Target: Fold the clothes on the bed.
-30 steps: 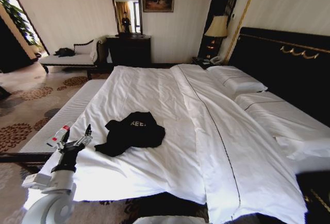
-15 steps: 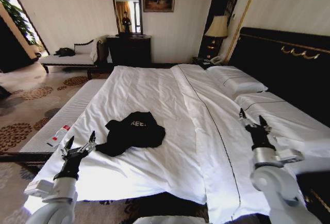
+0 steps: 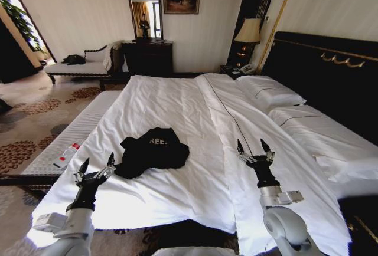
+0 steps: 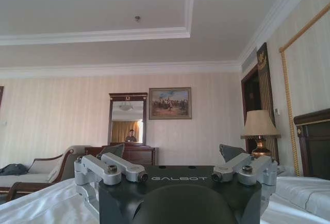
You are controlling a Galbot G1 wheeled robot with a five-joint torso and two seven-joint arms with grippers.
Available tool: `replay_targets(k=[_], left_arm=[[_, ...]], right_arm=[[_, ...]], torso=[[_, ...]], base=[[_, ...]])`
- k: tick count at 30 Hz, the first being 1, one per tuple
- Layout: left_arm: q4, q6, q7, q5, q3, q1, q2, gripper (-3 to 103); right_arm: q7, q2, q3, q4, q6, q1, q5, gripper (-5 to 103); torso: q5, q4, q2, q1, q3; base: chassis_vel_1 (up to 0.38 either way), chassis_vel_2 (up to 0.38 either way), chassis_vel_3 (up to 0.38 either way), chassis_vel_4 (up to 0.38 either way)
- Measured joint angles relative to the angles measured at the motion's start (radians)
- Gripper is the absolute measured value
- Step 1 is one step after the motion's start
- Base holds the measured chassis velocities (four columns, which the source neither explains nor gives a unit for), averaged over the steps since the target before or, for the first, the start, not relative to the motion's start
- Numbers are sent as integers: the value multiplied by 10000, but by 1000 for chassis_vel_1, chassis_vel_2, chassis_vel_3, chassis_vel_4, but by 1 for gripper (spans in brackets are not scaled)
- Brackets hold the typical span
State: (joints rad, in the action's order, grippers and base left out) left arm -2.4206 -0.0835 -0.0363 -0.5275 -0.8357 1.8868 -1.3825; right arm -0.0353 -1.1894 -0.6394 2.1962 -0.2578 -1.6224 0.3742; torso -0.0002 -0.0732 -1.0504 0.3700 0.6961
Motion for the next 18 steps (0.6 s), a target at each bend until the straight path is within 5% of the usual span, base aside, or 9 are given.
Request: replay_targets(k=[18], left_arm=[[-373, -50, 338, -1393, 347, -20, -59, 100]], right_arm=[[-244, 250, -366, 111, 551, -127, 721, 100]], torso=[[2, 0, 0, 0, 0]], base=[[0, 0, 0, 0]])
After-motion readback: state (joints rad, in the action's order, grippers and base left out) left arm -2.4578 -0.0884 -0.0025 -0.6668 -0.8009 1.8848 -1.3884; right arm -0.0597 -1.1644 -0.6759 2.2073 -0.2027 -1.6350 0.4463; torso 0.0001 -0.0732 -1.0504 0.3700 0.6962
